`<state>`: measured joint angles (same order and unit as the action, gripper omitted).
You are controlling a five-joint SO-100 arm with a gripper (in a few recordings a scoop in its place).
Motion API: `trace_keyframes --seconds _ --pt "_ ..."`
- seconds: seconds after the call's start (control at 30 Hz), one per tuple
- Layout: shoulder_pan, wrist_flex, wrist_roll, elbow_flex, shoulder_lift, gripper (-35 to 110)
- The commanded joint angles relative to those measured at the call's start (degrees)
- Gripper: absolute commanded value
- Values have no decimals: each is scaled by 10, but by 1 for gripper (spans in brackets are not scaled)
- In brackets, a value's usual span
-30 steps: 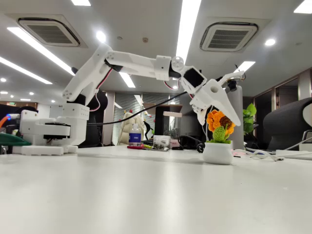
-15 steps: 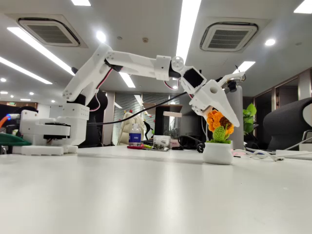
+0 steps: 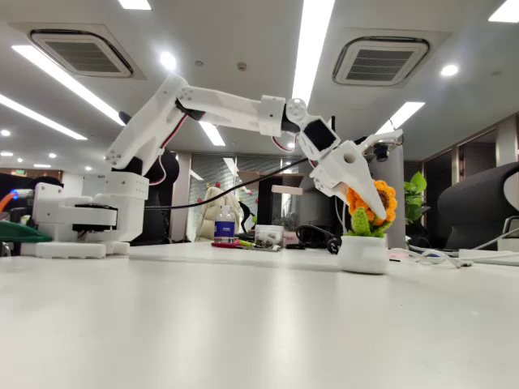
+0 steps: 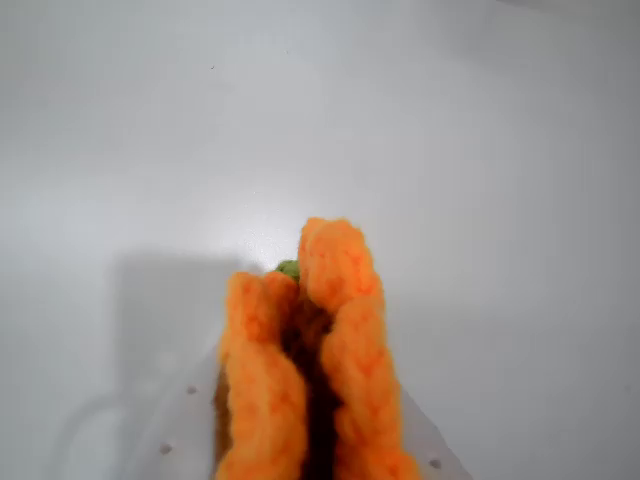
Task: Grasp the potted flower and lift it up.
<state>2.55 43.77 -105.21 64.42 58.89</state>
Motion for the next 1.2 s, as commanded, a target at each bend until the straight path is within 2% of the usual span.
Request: trace_keyframes --seconds 0.0,0.37,1.17 --pt "11 4 -4 -18 31 0" --pt "10 16 -9 -18 78 0" --pt "3 267 -15 -14 514 0"
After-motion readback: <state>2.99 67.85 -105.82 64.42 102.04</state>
